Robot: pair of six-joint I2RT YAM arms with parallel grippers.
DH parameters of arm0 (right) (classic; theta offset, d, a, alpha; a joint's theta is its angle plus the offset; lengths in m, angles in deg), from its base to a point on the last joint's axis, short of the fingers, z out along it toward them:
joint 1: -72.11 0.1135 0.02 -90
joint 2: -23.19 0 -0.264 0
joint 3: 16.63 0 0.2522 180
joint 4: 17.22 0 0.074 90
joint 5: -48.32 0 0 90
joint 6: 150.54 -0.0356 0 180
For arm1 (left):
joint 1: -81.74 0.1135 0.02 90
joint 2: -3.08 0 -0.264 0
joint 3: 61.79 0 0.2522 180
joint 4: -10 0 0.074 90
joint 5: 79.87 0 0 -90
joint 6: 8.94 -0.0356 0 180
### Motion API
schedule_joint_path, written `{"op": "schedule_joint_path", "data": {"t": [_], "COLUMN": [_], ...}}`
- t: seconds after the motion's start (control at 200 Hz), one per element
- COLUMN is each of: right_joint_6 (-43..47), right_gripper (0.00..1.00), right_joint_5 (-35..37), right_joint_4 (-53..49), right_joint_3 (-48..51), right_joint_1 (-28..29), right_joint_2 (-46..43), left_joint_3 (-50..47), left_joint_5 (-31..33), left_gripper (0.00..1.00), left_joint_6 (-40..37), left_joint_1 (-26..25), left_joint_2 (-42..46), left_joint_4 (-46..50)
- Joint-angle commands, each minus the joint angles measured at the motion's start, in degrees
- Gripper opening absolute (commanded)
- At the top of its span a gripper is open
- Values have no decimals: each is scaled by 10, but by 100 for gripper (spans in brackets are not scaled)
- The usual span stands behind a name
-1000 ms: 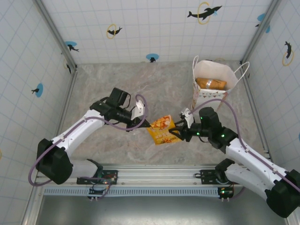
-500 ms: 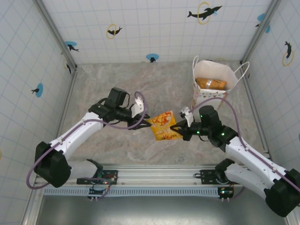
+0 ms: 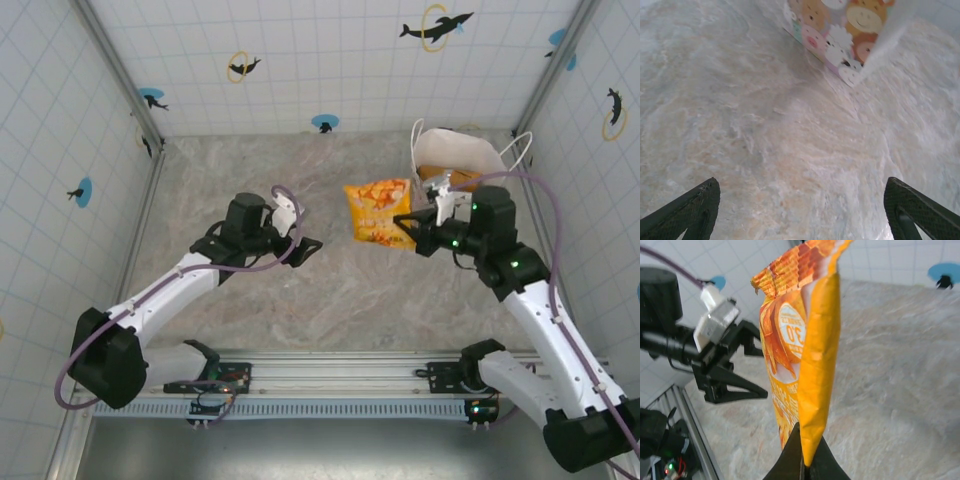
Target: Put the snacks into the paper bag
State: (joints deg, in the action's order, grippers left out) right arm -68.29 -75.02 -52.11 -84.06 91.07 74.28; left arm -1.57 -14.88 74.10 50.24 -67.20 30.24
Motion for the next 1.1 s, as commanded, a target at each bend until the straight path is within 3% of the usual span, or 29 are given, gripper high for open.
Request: {"op": "schedule_joint_path", "data": {"t": [0.0,0.135,0.5,0.841,1.096], "right_joint_6": [-14,-55,-202,-227,-192], "right_gripper": [0,1,0,0,0], "right_joint_5": [-19,-18,-101,-122,-99], "right_joint_4": [-27,-20,66,63,3], "right_joint_3": [-65,-139,-255,-299,-299], "right_joint_1": [-33,-82,-244,-371,-423], "right_joint_2": [16,53,144,209,236], "left_joint_3": [-10,-11,5,27,43], "left_joint_5": [32,43,60,32,18], "left_gripper": [97,98,97,95,94], "left_joint_6": [69,80,71,72,69], "left_joint_1": [-1,-1,-1,-2,-1], "left_joint_2": [4,-2,-13,-48,-70], "left_joint_4": [-65,-74,-53,-51,-54]}}
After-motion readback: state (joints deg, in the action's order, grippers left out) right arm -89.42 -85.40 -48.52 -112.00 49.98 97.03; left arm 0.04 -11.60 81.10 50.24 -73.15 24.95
